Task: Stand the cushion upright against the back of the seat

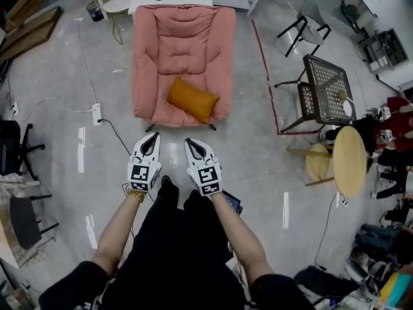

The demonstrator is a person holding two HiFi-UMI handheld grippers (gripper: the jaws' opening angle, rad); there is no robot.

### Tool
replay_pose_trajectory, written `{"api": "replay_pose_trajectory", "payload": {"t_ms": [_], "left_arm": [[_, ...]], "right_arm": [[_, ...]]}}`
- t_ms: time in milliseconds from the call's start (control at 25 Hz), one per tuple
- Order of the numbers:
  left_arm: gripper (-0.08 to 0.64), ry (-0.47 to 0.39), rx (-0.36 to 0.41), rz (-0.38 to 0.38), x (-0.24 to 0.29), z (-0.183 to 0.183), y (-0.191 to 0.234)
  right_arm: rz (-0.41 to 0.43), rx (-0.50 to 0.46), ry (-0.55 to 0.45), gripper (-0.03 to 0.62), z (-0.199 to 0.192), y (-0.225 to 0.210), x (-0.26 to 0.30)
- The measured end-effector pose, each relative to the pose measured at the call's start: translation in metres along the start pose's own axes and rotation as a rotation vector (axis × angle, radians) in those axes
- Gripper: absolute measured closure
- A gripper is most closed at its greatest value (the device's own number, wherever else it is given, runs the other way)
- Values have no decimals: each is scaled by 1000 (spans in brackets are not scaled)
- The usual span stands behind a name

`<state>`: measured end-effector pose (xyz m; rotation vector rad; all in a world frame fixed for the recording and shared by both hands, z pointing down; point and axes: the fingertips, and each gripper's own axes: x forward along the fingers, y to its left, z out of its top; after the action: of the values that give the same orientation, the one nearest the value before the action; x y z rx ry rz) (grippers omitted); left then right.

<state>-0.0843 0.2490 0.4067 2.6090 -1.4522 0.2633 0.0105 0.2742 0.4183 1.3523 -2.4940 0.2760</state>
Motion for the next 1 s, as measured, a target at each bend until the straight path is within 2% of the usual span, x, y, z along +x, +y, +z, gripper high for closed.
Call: {"api": "replay_pose_trajectory", "payload": {"t_ms": [280, 480, 720, 840, 1000], "left_arm": [[548, 34, 11, -28, 48, -7, 19], [548, 82, 15, -2, 106, -13, 21], [548, 128, 10, 51, 169, -6, 10], [548, 135, -8, 75, 190, -6, 7], [548, 155, -3, 70, 211, -20, 21]], "right_arm": [[8, 6, 52, 577, -5, -34, 40], [42, 30, 66, 575, -9, -81, 68], [133, 27, 91, 575, -9, -135, 96], [152, 26, 120, 575, -16, -160, 111], [168, -7, 164, 575, -27, -178, 145]]}}
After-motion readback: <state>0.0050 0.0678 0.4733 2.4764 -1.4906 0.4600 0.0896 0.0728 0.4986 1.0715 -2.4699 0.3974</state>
